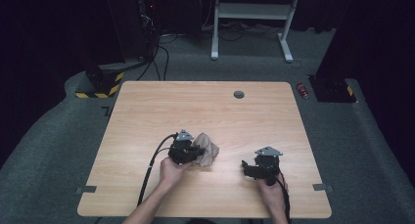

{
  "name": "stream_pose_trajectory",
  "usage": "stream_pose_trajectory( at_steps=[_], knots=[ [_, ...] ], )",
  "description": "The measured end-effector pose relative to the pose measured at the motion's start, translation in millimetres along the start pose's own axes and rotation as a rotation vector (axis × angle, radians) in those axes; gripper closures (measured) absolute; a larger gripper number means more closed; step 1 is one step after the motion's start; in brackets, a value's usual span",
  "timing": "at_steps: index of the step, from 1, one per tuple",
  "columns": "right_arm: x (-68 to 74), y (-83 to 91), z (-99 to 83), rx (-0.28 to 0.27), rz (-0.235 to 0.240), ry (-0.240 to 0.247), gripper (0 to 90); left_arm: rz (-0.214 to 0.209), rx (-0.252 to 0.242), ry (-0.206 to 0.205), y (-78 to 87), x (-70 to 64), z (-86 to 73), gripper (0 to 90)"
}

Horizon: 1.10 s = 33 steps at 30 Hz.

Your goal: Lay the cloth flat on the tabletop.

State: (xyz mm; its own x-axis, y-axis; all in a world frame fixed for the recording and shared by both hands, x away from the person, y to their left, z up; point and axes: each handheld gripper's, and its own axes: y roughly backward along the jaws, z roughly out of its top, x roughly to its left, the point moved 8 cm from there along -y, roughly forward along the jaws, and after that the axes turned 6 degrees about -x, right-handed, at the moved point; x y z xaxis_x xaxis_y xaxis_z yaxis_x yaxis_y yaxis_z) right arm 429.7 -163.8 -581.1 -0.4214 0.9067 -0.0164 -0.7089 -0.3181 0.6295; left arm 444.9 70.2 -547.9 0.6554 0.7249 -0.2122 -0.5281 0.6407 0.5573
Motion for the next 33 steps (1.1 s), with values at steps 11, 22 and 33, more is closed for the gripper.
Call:
stream_pose_trajectory(
  at_steps=[11,22,33],
  knots=[
    [-0.1,-0.1,0.0,-0.001,0.0,0.003,14.9,0.013,0.035,-0.055,-19.6,-11.4,-6.3,77.4],
    [0.0,0.0,0.0,0.0,0.001,0.002,15.0,0.051,0.013,-0.049,-4.8,-12.5,-0.7,44.5],
    [0.5,-0.1,0.2,-0.001,-0.001,-0.002,15.1,0.153,-0.002,0.01,15.6,9.7,-34.8,39.1]
  ],
)
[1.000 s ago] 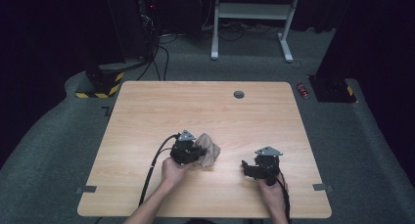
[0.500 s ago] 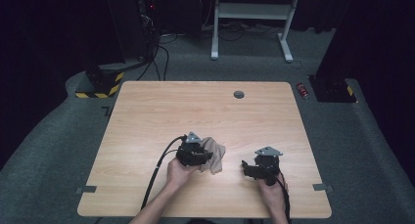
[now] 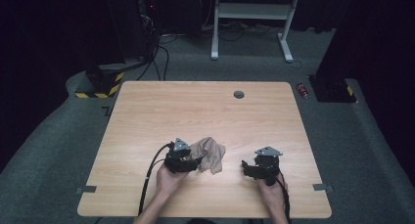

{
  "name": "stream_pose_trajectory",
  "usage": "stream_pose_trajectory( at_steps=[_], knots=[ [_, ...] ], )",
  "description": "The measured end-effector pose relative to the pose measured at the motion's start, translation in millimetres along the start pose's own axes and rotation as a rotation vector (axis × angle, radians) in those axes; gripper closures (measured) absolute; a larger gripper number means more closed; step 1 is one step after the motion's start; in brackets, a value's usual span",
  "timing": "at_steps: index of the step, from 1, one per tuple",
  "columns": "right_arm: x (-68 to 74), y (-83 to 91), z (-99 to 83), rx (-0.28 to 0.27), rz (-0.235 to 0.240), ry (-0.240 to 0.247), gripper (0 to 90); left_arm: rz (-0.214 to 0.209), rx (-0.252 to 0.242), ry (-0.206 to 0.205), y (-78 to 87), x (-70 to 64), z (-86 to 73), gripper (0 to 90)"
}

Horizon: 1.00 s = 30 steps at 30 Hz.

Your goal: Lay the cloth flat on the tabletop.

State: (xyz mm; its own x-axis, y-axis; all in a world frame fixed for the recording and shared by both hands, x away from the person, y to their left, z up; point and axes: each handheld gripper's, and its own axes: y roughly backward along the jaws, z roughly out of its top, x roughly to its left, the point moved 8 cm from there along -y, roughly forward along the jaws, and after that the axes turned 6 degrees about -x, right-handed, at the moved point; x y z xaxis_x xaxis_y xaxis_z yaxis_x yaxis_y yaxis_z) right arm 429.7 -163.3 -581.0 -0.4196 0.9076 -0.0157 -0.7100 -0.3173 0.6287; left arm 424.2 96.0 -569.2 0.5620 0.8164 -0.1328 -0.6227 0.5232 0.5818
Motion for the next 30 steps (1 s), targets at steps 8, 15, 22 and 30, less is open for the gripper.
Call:
stream_pose_trajectory(
  at_steps=[8,15,22,30],
  knots=[
    [1.0,-0.1,0.2,0.0,0.004,0.004,15.1,0.053,-0.045,-0.027,0.7,2.9,-9.6,37.7],
    [2.4,0.3,-0.1,0.001,0.007,0.002,16.1,0.1,-0.029,-0.08,-1.4,-0.3,-10.3,34.1],
    [12.6,3.9,3.4,0.019,0.004,0.003,41.2,0.105,-0.029,-0.076,-1.6,0.4,-10.1,32.9],
    [86.7,4.8,19.2,-0.013,0.237,0.19,56.1,0.102,-0.029,-0.075,-1.6,0.5,-10.2,32.8]
  ],
)
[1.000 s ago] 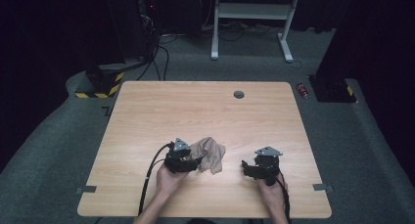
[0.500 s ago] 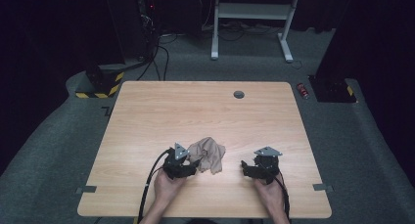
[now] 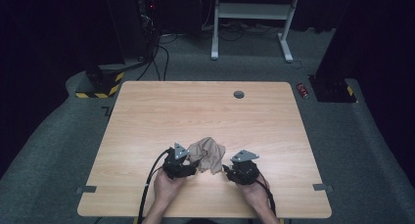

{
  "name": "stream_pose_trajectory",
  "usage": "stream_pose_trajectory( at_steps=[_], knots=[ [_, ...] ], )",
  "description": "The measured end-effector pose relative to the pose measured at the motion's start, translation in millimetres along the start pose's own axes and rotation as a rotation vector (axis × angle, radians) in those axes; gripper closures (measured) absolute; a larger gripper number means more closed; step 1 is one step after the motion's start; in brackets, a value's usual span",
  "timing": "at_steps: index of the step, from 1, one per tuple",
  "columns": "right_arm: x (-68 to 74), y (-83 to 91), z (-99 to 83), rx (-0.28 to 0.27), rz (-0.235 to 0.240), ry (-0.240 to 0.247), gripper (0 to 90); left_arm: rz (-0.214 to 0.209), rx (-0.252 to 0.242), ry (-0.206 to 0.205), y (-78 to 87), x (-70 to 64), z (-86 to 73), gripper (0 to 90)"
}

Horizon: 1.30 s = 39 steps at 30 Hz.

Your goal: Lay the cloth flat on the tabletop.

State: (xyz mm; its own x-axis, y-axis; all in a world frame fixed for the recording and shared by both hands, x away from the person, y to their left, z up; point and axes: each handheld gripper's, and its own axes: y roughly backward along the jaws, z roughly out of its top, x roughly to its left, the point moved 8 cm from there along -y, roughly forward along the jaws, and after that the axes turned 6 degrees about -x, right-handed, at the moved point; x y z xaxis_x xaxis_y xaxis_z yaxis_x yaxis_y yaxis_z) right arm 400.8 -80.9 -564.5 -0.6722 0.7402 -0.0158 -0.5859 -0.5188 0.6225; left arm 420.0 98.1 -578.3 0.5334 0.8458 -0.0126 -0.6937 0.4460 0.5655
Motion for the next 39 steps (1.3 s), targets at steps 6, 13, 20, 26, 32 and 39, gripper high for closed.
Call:
stream_pose_trajectory(
  at_steps=[6,13,20,26,32,39],
  knots=[
    [31.7,-12.8,16.4,0.001,0.101,0.068,57.2,-0.001,0.002,0.0,0.2,0.1,-0.1,32.7],
    [35.0,-26.6,12.5,0.068,0.108,0.1,67.1,-0.001,0.002,-0.001,0.2,0.3,-0.1,32.4],
    [27.5,-24.3,12.0,0.068,0.087,0.091,87.0,-0.002,0.002,0.001,0.2,0.3,-0.1,32.4],
    [20.4,-18.5,15.9,0.056,0.063,0.093,89.6,-0.003,0.003,0.001,0.3,0.4,-0.1,32.4],
    [26.9,-15.8,18.9,0.039,0.11,0.093,76.4,-0.004,0.002,0.001,0.3,0.3,-0.1,32.3],
    [37.4,-25.1,12.5,0.074,0.132,0.117,69.4,-0.004,0.003,0.0,0.3,0.3,-0.1,32.2]
  ],
)
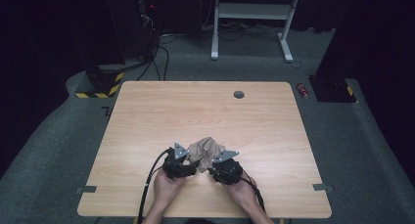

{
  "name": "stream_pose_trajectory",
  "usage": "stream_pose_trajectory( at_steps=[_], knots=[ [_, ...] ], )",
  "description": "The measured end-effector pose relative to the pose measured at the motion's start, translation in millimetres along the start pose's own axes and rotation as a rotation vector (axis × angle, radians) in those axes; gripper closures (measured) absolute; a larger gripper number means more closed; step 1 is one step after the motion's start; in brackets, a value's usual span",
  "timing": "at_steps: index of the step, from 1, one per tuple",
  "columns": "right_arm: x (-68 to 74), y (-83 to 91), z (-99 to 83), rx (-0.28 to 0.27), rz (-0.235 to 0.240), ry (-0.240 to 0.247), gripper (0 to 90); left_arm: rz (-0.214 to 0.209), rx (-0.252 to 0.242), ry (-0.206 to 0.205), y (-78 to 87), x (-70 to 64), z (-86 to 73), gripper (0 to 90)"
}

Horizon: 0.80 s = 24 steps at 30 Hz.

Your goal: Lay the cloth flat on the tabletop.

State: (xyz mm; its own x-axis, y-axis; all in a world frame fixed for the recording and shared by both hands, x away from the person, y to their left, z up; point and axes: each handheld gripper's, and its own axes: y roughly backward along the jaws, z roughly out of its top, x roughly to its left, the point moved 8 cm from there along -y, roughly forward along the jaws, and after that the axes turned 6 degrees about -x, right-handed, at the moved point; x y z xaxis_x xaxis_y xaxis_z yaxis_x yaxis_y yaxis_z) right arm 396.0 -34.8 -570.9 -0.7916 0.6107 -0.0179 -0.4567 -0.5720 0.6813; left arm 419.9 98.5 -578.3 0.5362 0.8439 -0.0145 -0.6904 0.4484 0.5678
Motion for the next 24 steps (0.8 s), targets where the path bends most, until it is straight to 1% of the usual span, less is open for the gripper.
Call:
stream_pose_trajectory(
  at_steps=[1,2,3,4,5,12,13,15,17,18,19,20,21,22,23,24],
  knots=[
    [0.8,-1.3,-0.6,0.005,-0.01,0.013,71.2,0.0,0.0,0.0,0.0,0.0,0.0,32.2],
    [-0.5,-1.5,0.0,0.017,-0.039,0.041,79.0,0.0,0.0,0.0,0.0,0.0,0.0,32.1],
    [-0.5,-1.5,0.0,0.017,-0.039,0.041,79.0,0.0,0.0,0.0,0.0,0.0,0.0,32.2],
    [-2.5,-1.4,0.0,0.027,-0.045,0.04,86.2,0.0,0.0,0.0,0.0,0.0,-0.1,32.1],
    [-3.0,-1.3,-0.1,0.029,-0.046,0.038,87.3,-0.001,0.0,0.0,0.0,0.0,-0.1,32.1],
    [-5.3,0.2,1.6,0.021,-0.055,0.036,88.8,-0.002,-0.001,0.001,-0.1,0.0,0.0,32.1],
    [-8.2,4.8,5.6,-0.002,-0.062,0.021,88.8,-0.001,0.0,0.001,0.0,0.0,0.0,32.1],
    [-9.7,7.2,7.2,-0.007,-0.066,0.018,88.8,-0.001,0.0,0.001,0.0,0.0,0.0,32.0],
    [-17.8,16.4,13.9,-0.036,-0.083,-0.003,88.8,-0.001,0.0,0.0,0.0,-0.1,0.0,32.0],
    [-17.8,16.4,13.9,-0.036,-0.083,-0.003,88.8,-0.001,0.0,0.0,0.0,-0.1,0.0,32.1],
    [-26.6,22.1,17.7,-0.048,-0.098,-0.01,88.8,0.0,0.0,0.0,-0.1,-0.1,0.0,32.1],
    [-29.5,23.8,18.4,-0.051,-0.103,-0.018,88.8,0.0,-0.001,0.0,-0.1,-0.1,0.0,32.1],
    [-29.5,23.8,18.4,-0.051,-0.103,-0.018,88.8,0.0,-0.001,0.0,-0.1,-0.1,0.0,32.1],
    [-38.2,27.4,19.5,-0.061,-0.113,-0.033,88.8,0.0,0.0,0.0,-0.1,-0.1,0.1,32.1],
    [-38.2,27.4,19.5,-0.061,-0.113,-0.033,88.8,0.0,0.0,0.0,-0.1,-0.1,0.1,32.0],
    [-42.4,29.0,19.6,-0.066,-0.12,-0.042,88.8,0.0,-0.001,0.001,-0.1,-0.3,0.1,32.0]
  ],
)
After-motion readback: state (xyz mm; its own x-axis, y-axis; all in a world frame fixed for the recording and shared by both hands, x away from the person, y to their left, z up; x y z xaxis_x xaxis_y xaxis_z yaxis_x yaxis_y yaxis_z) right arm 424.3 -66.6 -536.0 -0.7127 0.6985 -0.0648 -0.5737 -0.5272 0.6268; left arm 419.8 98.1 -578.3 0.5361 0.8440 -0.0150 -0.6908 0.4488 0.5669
